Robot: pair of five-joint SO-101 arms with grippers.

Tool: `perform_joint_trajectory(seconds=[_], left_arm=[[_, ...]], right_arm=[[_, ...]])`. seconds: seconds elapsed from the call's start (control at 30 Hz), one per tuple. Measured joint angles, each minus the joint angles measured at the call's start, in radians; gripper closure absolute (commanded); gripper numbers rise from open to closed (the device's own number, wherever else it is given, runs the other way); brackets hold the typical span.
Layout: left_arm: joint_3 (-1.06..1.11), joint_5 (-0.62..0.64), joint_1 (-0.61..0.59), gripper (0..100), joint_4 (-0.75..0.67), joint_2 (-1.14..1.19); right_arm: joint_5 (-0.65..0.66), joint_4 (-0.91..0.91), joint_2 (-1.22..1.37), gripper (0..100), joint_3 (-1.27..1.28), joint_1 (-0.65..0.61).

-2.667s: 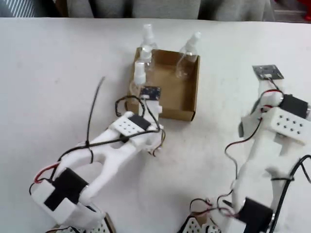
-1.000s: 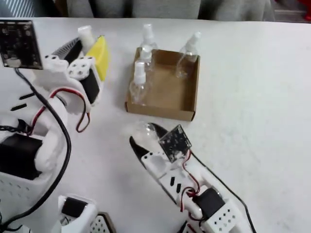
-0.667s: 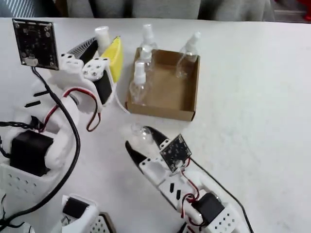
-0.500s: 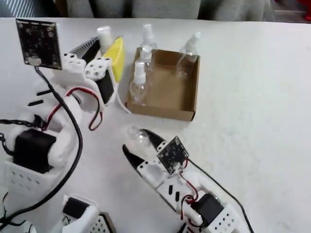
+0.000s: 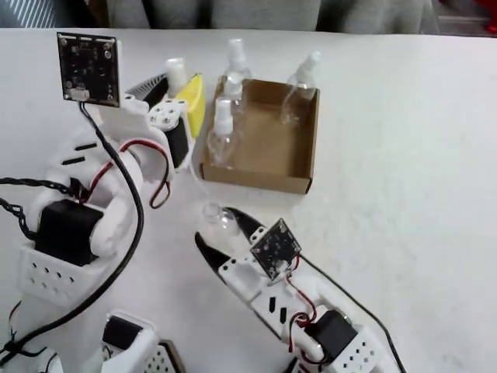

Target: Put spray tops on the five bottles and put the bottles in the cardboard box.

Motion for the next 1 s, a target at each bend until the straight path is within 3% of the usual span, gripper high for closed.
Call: perform_joint_trajectory(seconds=[0.43,1.0], left_arm=[[0.0,0.0,0.097,98,0.029,-0.044],[0.0,0.002,0.077,98,0.043,-0.054]], right_arm=[[0.0,0.0,0.0,98.1,0.0,0.0],[0.0,0.0,0.0,98.1,0.0,0.0]])
